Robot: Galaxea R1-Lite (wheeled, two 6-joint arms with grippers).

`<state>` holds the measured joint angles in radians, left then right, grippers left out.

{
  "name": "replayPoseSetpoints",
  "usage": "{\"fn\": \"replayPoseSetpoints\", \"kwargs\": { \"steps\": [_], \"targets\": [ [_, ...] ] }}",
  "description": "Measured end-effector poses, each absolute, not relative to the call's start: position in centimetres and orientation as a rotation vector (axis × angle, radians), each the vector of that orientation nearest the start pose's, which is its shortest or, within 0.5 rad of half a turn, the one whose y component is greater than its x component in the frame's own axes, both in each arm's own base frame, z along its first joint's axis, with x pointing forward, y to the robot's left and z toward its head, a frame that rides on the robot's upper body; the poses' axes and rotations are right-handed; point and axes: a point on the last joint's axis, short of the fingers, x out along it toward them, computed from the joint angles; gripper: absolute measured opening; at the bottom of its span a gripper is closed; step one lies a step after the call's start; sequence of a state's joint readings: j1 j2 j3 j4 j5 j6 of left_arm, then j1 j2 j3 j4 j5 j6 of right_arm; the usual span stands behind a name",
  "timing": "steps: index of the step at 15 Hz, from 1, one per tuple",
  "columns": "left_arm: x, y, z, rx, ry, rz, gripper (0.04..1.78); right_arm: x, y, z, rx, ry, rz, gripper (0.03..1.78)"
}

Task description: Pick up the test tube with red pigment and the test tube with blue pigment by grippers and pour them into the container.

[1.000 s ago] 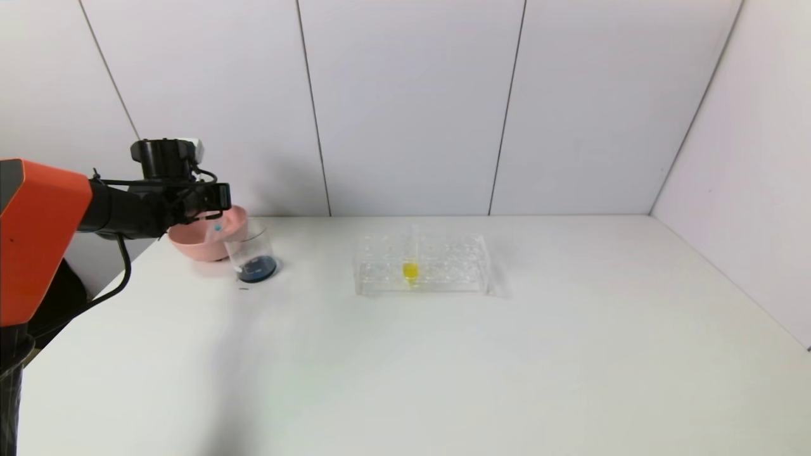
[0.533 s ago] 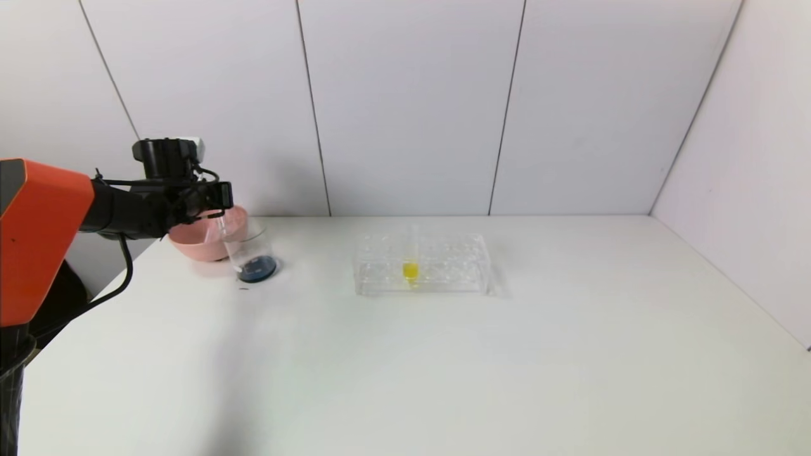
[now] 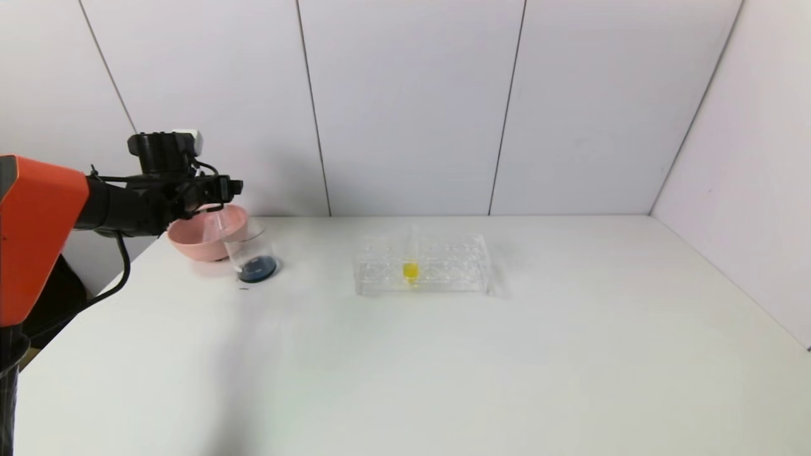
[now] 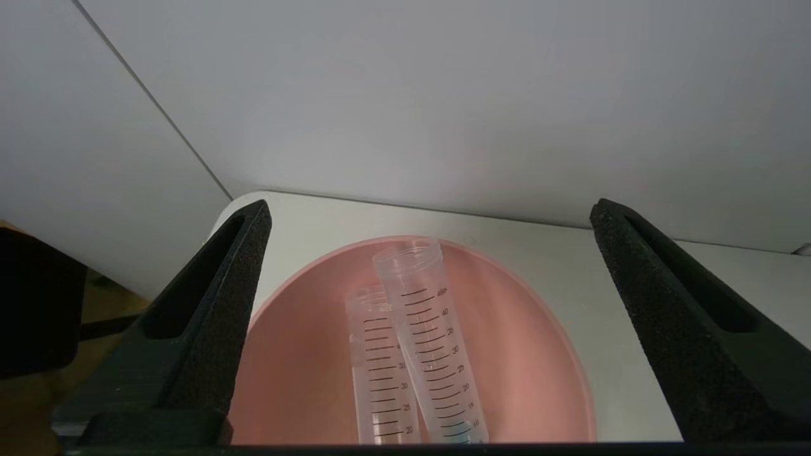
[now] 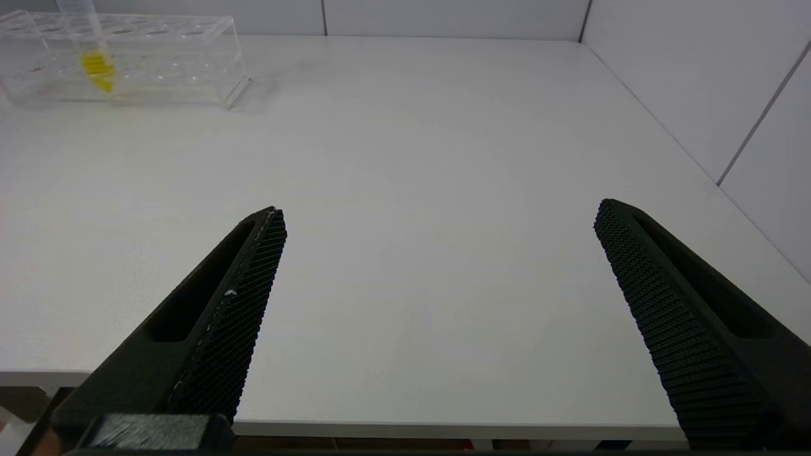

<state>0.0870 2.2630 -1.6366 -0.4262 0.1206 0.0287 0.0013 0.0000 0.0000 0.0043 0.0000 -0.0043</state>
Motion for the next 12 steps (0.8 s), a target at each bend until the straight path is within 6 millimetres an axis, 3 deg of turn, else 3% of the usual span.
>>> {"fn": "replayPoseSetpoints", "kwargs": {
  "steps": [2, 6, 9, 12],
  "targets": [
    [46.8, 3.7, 18.8, 0.046, 0.168, 0.191, 1.77, -2.3, 0.0, 7.5, -0.004, 0.004, 0.001, 1.78],
    [43.0, 1.7, 25.8, 0.101, 0.034, 0.146, 1.76, -2.3, 0.0, 7.5, -0.004, 0.005, 0.002, 1.77],
    [38.0, 0.5, 30.7, 0.12, -0.06, 0.122, 1.76, -2.3, 0.0, 7.5, -0.004, 0.005, 0.001, 1.78],
    [32.0, 0.1, 33.7, 0.121, -0.111, 0.115, 1.76, -2.3, 0.0, 7.5, -0.004, 0.005, 0.001, 1.77]
  ]
}}
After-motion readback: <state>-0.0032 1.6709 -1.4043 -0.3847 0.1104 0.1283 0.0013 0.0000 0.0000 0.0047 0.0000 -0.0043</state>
